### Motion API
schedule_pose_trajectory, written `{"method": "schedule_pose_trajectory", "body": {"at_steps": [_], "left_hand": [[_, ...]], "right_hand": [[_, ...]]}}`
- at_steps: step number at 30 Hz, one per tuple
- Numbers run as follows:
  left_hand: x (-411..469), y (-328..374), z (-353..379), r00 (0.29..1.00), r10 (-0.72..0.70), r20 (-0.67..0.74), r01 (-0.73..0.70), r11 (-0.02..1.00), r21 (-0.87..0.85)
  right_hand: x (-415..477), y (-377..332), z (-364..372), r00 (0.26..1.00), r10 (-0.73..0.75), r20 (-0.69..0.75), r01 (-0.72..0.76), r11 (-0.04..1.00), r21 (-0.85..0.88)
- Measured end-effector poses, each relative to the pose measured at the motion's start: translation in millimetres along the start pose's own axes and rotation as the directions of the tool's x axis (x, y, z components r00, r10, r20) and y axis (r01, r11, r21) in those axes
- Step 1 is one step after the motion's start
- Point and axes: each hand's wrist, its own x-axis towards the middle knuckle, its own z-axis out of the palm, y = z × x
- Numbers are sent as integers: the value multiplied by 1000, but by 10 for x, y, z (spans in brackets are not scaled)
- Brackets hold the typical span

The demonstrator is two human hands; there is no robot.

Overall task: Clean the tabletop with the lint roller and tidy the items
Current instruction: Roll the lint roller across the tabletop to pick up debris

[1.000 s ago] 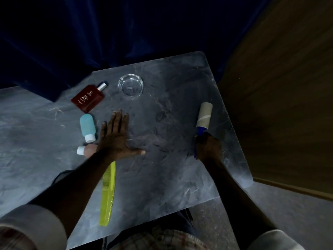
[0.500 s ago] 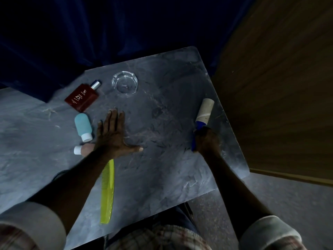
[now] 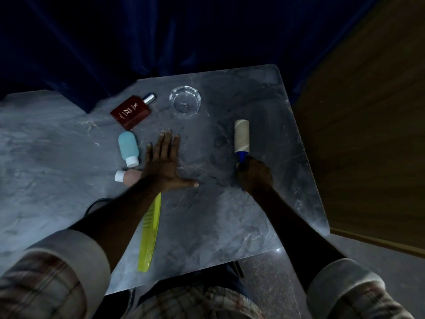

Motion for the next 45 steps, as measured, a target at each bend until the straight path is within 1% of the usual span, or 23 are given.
{"method": "schedule_pose_trajectory", "body": {"at_steps": [3, 10, 14, 19, 24, 27, 31, 33, 35, 40, 45], "left_hand": [[1, -18, 5, 1000, -1, 3, 1, 1000, -13], [25, -38, 23, 1000, 7, 22, -6, 1000, -19], [9, -78, 48, 1000, 13, 2, -13, 1000, -28], [21, -114, 73, 1000, 15, -15, -15, 1000, -25], [0, -126, 88, 999, 19, -36, -20, 999, -30], [-4, -98, 79, 999, 17, -33, -18, 999, -38], [-33, -175, 88, 1000, 0, -21, -1, 999, -45], [-51, -227, 82, 1000, -24, -18, 23, 998, -51], [97, 81, 46, 998, 63, -3, -63, 998, -28], [-15, -135, 100, 1000, -17, -9, 17, 999, -33], [-9, -147, 95, 1000, -11, -8, 11, 1000, -25]], "right_hand": [[-34, -182, 64, 998, -61, -4, 60, 995, -84], [-186, -563, 260, 979, -193, 68, 203, 960, -191], [-251, -709, 357, 970, -231, 72, 241, 951, -194], [-274, -757, 394, 953, -297, 65, 304, 918, -254], [-271, -805, 453, 951, -297, 90, 310, 920, -240], [-263, -784, 493, 957, -283, 64, 290, 933, -214], [-158, -678, 399, 982, -178, 66, 185, 974, -129], [-66, -600, 335, 987, -151, 45, 155, 982, -108], [23, -181, 60, 999, -36, -34, 34, 998, -52], [129, -9, 18, 999, 47, 9, -47, 998, 40], [210, 236, -137, 986, 168, 18, -169, 977, 128]]}}
